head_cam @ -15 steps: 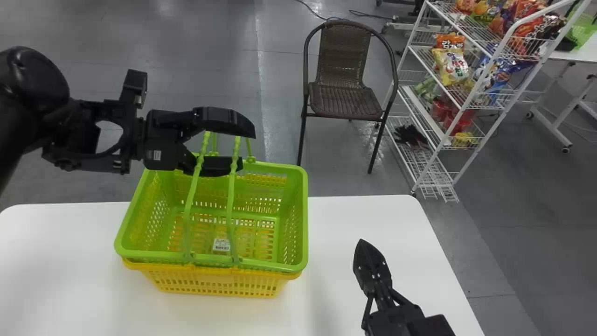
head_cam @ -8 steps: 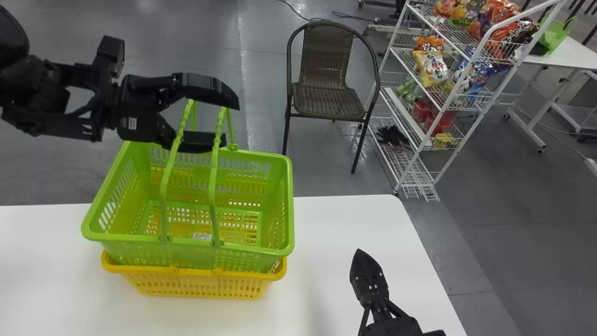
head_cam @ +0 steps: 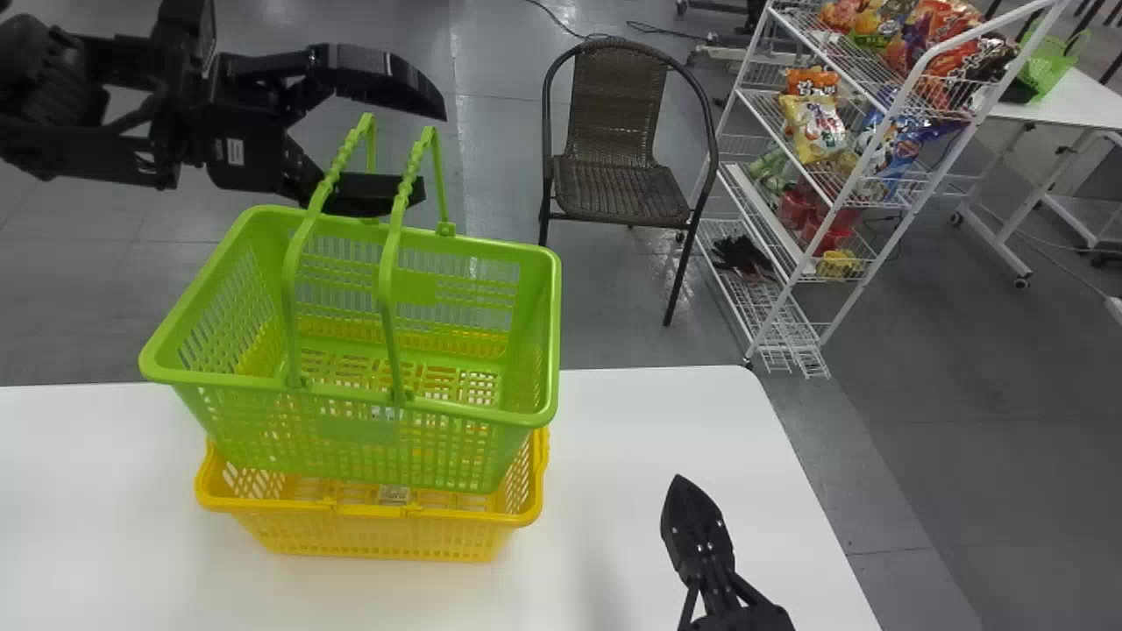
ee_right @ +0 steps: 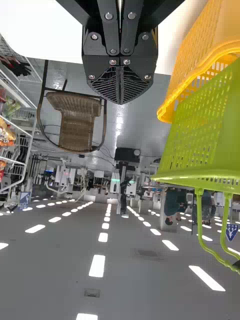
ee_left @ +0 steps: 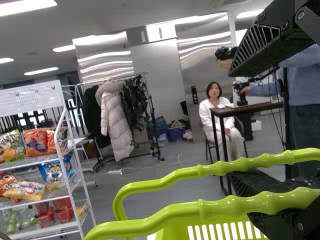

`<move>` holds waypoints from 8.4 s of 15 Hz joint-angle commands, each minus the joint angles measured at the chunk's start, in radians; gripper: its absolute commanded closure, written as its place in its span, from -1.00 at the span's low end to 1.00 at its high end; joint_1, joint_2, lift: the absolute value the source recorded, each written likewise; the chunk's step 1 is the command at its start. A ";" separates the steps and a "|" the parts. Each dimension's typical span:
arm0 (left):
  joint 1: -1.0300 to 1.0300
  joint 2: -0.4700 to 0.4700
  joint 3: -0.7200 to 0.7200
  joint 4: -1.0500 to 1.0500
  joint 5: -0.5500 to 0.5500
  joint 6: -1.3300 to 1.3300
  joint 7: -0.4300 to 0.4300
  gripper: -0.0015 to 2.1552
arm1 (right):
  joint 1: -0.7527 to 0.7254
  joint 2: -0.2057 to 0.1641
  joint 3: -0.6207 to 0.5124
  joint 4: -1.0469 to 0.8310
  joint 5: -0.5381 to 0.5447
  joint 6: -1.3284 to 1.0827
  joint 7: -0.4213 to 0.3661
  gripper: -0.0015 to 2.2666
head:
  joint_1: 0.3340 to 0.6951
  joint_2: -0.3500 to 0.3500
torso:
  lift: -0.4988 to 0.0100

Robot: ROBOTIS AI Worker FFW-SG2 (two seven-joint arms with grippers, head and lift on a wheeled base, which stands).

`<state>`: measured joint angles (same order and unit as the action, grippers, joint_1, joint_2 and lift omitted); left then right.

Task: Grasp handle with right gripper to insert into left gripper then lift and swing left to center

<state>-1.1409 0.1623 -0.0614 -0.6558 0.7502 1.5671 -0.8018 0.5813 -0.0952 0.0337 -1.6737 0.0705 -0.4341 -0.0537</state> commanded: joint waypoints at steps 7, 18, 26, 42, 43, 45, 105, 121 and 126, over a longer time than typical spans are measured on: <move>-0.097 0.017 0.000 0.061 0.103 0.004 0.065 -0.81 | -0.001 0.002 0.005 0.019 0.000 -0.014 0.002 0.80 | 1.00 -0.58 | 0.96; -0.111 0.040 -0.002 0.058 0.095 0.004 0.082 0.75 | 0.000 0.006 0.009 0.023 0.000 -0.042 0.002 0.54 | 1.00 -0.52 | 0.96; -0.128 0.056 0.011 0.055 0.103 0.004 0.116 0.75 | 0.002 0.009 0.006 0.049 -0.041 -0.100 0.000 -0.94 | 1.00 -0.52 | 0.96; -0.097 0.551 0.055 0.053 0.202 0.004 0.078 0.75 | 0.002 0.000 -0.017 0.088 -0.077 -0.146 0.005 -0.93 | 0.91 0.17 | 0.96; -0.080 0.589 0.054 0.051 0.210 0.004 0.064 0.75 | 0.000 -0.001 -0.017 0.088 -0.077 -0.146 0.005 -0.93 | 0.91 0.23 | 0.96; -0.048 0.654 0.054 0.047 0.210 0.004 0.036 0.75 | 0.000 -0.005 -0.017 0.088 -0.078 -0.146 0.005 -0.93 | 0.94 0.41 | 0.96; 1.601 -0.067 0.466 -1.489 0.554 0.004 0.135 0.75 | 0.046 -0.029 -0.104 0.066 -0.121 -0.174 0.054 -0.93 | 1.00 -1.00 | 0.96; 1.604 -0.061 0.445 -1.516 0.517 0.004 0.179 0.75 | 0.048 -0.026 -0.106 0.077 -0.129 -0.199 0.058 -0.93 | 1.00 -1.00 | 0.96; 1.604 -0.061 0.443 -1.518 0.517 0.004 0.182 0.75 | 0.048 -0.024 -0.106 0.077 -0.129 -0.202 0.058 -0.93 | 1.00 -1.00 | 0.96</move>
<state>0.4633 0.1013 0.3821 -2.1727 1.2670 1.5670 -0.6202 0.6289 -0.1204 -0.0721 -1.5968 -0.0583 -0.6357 0.0044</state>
